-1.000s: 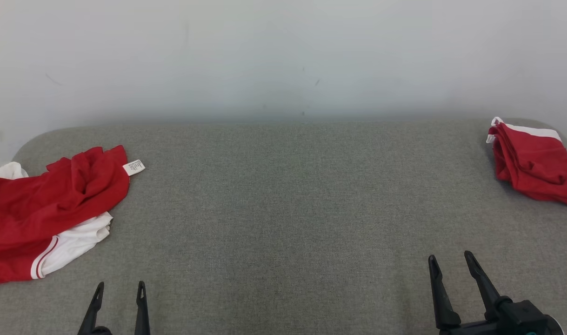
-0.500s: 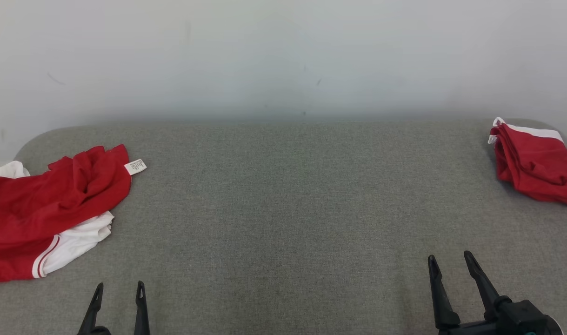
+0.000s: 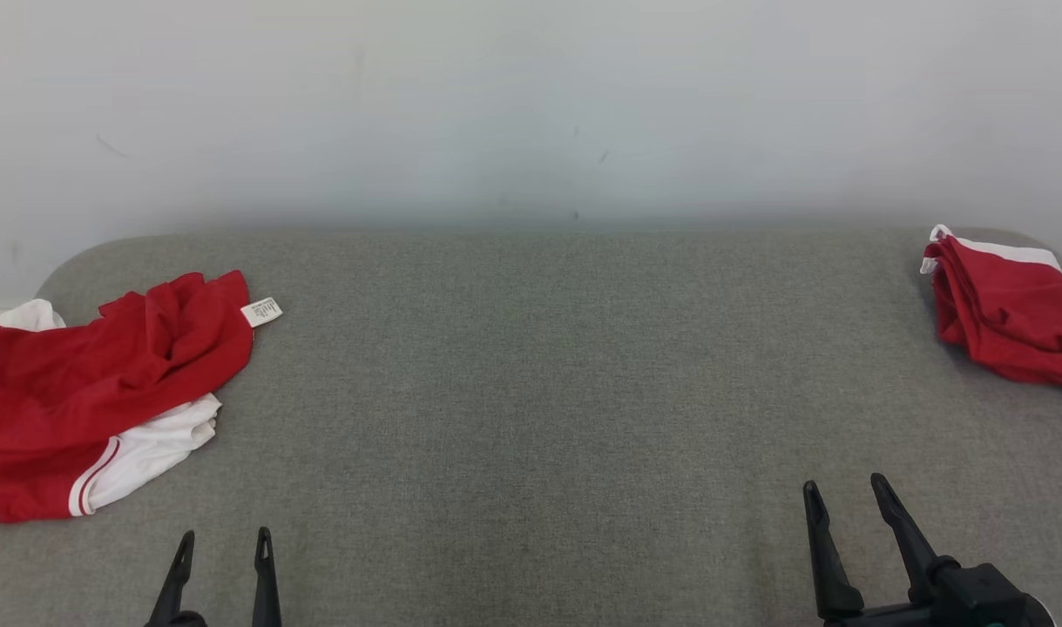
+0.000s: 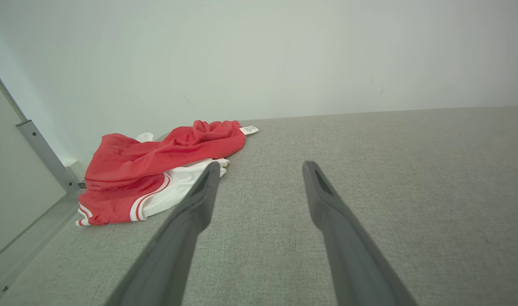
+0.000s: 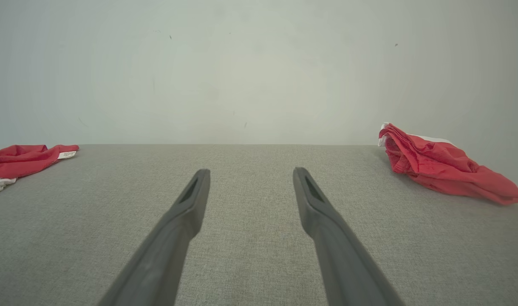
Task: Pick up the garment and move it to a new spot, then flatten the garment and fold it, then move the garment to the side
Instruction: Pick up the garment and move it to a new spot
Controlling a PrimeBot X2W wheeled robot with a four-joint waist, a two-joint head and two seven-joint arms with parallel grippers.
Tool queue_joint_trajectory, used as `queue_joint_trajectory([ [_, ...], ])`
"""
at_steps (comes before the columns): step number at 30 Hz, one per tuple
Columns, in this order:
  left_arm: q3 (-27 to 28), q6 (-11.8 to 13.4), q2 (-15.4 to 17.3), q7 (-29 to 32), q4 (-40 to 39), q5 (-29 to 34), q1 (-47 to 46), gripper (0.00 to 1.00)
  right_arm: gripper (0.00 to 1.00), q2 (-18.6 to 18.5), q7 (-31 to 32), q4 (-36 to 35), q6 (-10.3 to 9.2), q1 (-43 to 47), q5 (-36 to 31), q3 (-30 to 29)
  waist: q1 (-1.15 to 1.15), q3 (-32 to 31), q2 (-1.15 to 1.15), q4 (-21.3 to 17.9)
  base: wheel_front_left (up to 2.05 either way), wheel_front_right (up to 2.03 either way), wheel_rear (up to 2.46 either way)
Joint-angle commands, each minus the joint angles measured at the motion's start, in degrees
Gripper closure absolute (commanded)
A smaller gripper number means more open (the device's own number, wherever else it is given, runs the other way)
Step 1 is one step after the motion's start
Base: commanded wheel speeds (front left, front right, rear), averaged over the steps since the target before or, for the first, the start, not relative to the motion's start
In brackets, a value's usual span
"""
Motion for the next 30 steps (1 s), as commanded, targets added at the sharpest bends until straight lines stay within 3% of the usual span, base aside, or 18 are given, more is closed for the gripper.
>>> queue_joint_trajectory([
  [1,-0.06,0.06,0.25,-0.05,0.17,-0.20,-0.51,0.00,0.00,0.06,0.12,-0.01,-0.16,0.57,0.15,-0.04,0.00,-0.06,0.00,0.39,0.00,0.00,0.00],
  [6,-0.69,0.10,0.53,-0.02,0.26,-0.06,-0.94,0.00,0.00,0.50,0.18,-0.12,-0.16,0.92,0.32,-0.66,0.00,-0.19,0.00,2.90,0.00,0.00,0.00],
  [30,-0.24,1.77,1.39,0.56,-1.07,-2.10,0.37,0.00,0.00,0.94,0.55,-0.11,-0.16,0.94,0.21,-2.21,0.00,1.82,0.00,21.99,0.00,0.00,0.00],
])
